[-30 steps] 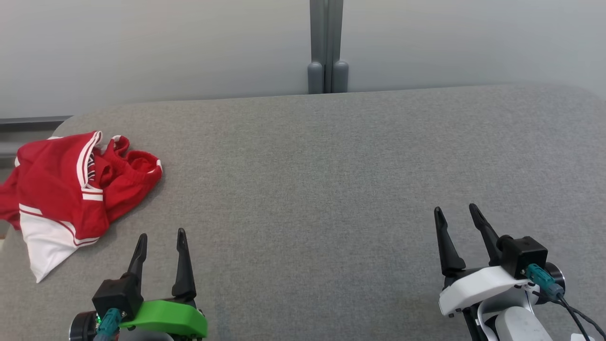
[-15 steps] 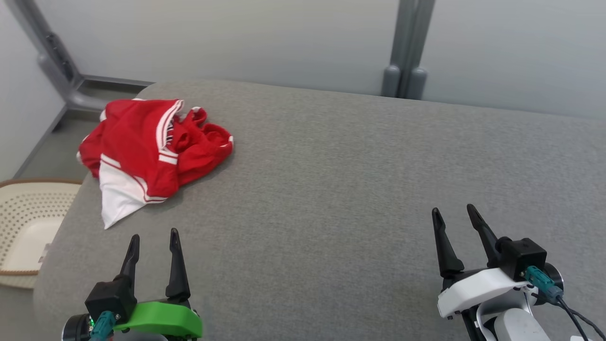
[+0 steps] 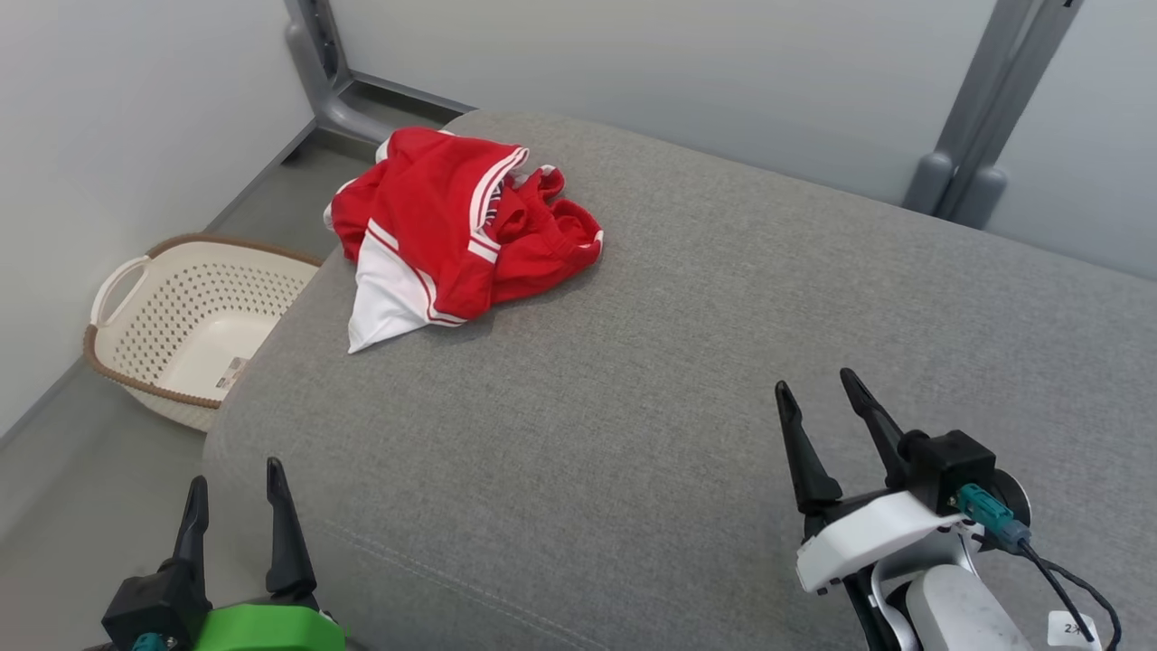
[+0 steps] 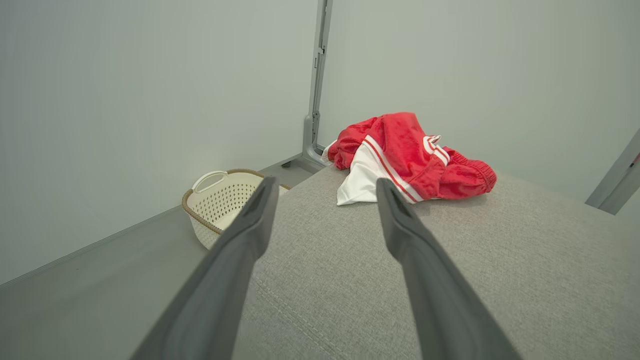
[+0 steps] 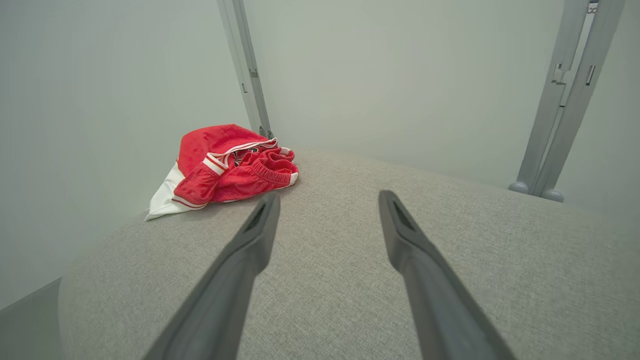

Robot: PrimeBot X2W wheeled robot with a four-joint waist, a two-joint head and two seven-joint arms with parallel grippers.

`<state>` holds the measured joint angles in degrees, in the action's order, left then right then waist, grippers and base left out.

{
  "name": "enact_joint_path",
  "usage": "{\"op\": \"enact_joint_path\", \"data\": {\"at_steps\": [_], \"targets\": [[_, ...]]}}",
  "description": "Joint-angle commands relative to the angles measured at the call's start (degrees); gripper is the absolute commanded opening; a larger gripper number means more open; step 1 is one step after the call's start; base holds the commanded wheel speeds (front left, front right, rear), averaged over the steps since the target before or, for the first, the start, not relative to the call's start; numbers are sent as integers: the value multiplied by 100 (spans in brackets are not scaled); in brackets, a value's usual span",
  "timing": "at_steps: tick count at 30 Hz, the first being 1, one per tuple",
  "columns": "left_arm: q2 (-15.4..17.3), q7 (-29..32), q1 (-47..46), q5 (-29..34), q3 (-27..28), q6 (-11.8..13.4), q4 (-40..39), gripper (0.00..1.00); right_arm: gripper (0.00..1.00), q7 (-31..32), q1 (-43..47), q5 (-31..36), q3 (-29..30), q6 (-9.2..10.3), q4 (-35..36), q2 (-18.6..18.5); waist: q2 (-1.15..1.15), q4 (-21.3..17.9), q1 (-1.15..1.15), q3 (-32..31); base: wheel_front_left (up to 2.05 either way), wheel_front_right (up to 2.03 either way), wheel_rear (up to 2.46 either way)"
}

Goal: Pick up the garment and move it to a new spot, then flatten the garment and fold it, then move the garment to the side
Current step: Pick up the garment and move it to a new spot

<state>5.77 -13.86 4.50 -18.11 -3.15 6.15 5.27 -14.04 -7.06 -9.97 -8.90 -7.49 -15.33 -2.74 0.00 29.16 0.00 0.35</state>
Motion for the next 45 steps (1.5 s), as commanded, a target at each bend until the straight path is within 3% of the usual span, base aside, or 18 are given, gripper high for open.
{"op": "enact_joint_path", "data": {"at_steps": [1, 15, 23, 27, 38, 45], "targets": [[-10, -32, 72, -32, 30, 31, -59, 100, 100, 4, -77, 13, -40, 0, -33, -27, 0, 139, 0, 121, 0, 0, 0], [-4, -64, 148, -98, 50, 77, -124, 100, 100, -23, -229, 6, -198, 0, -202, -26, 0, 131, 0, 118, 0, 0, 0], [192, 357, -517, -168, -115, -196, 279, 100, 100, -10, -38, 74, -34, 0, -125, -25, 0, 80, 0, 149, 0, 0, 0], [183, 742, -1231, -441, -165, -450, 897, 100, 100, 51, 41, 156, 126, 0, -3, -24, 0, 18, 0, 194, 0, 0, 0], [332, 1112, -3309, -1150, 216, -871, 3067, 100, 100, 535, -163, 612, 94, 0, 598, -25, 0, -896, 0, 915, 0, 0, 0], [492, 1072, -4328, -1716, 741, -950, 3981, 100, 100, 915, -321, 960, 48, 1, 1218, -26, 0, -1551, 0, 1711, 0, 0, 0]]}}
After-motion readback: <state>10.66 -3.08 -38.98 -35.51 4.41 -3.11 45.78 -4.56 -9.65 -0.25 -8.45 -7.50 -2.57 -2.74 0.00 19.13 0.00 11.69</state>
